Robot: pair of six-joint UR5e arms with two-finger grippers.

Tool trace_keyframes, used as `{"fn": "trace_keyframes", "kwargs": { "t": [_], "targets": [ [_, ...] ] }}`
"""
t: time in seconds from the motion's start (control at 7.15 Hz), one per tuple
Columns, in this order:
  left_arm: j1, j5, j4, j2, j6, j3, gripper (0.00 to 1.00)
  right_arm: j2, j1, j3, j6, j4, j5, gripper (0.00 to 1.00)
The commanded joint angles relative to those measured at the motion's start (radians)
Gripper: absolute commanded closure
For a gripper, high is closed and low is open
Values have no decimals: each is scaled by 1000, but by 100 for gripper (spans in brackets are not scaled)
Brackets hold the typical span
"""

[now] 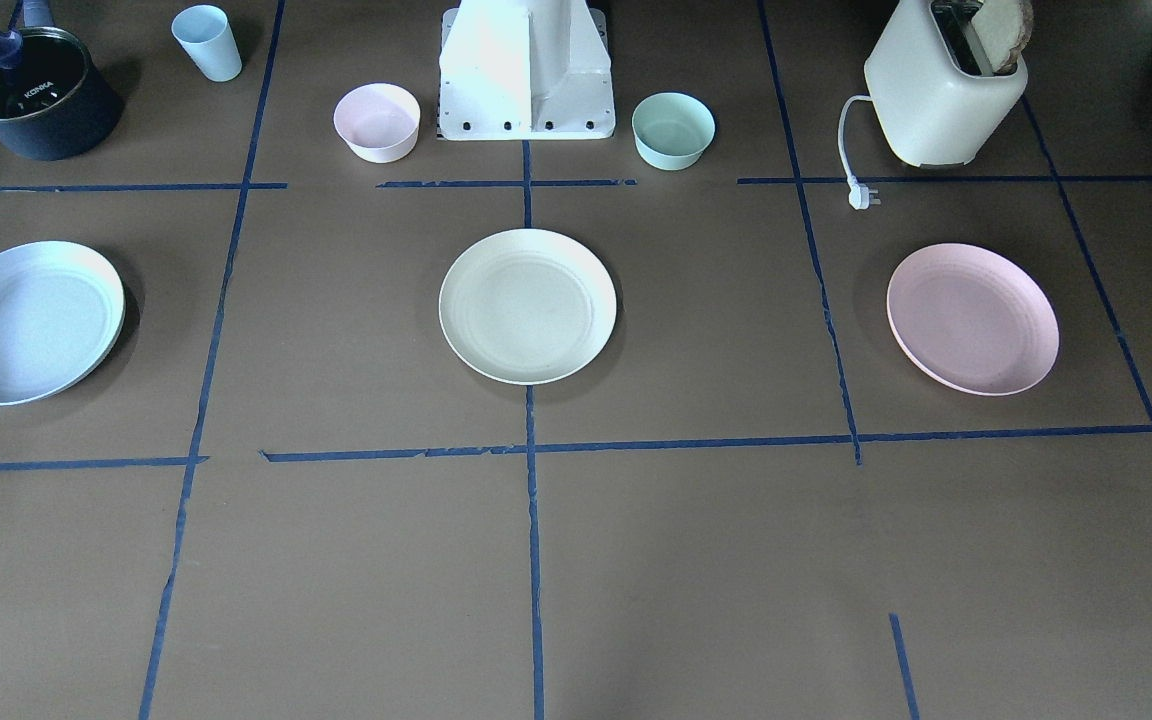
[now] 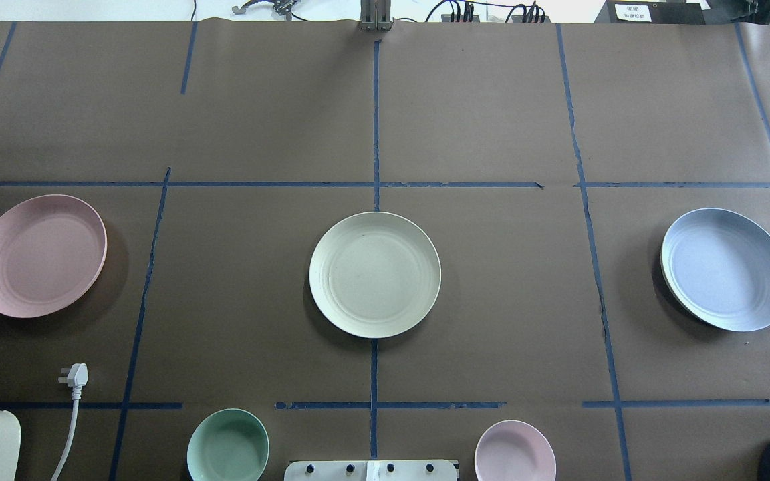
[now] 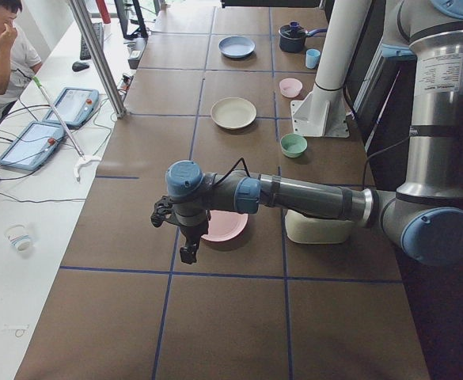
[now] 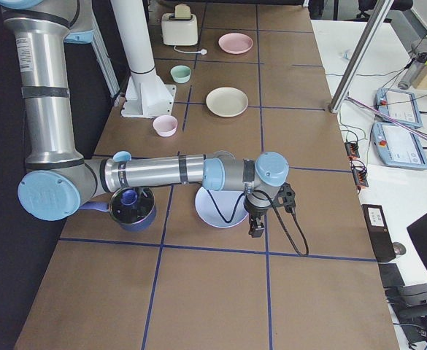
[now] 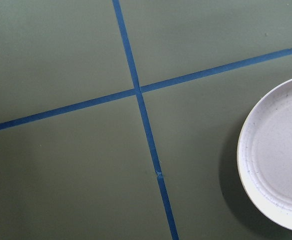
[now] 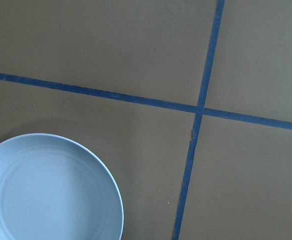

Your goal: Stack three plates with pink and blue

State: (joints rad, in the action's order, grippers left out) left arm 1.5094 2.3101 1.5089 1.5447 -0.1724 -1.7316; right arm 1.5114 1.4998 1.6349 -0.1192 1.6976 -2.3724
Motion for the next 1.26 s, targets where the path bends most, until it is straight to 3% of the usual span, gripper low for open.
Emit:
{"fn": "trace_keyframes", "kwargs": {
  "t": [0.0,0.14,0.56,0.84,0.98,1.12],
  "targets": [
    [0,37,8,-21,-1,10,0,15,-3,-1,0,-39,-4,0],
    [-53,114,19,-20,28,79,0,35,-9,-18,1,-100,-14,0],
    [-281,129,557,-17,621,237,0,43,-52,-33,6,-170,-25,0],
    [-353,127,719,-6,721,340,0,43,-52,-53,7,-168,-24,0],
    [-359,129,725,-6,722,351,9,43,-55,-55,7,-168,-25,0],
    [-359,129,725,-5,722,357,34,43,-55,-55,7,-168,-25,0]
  ]
}}
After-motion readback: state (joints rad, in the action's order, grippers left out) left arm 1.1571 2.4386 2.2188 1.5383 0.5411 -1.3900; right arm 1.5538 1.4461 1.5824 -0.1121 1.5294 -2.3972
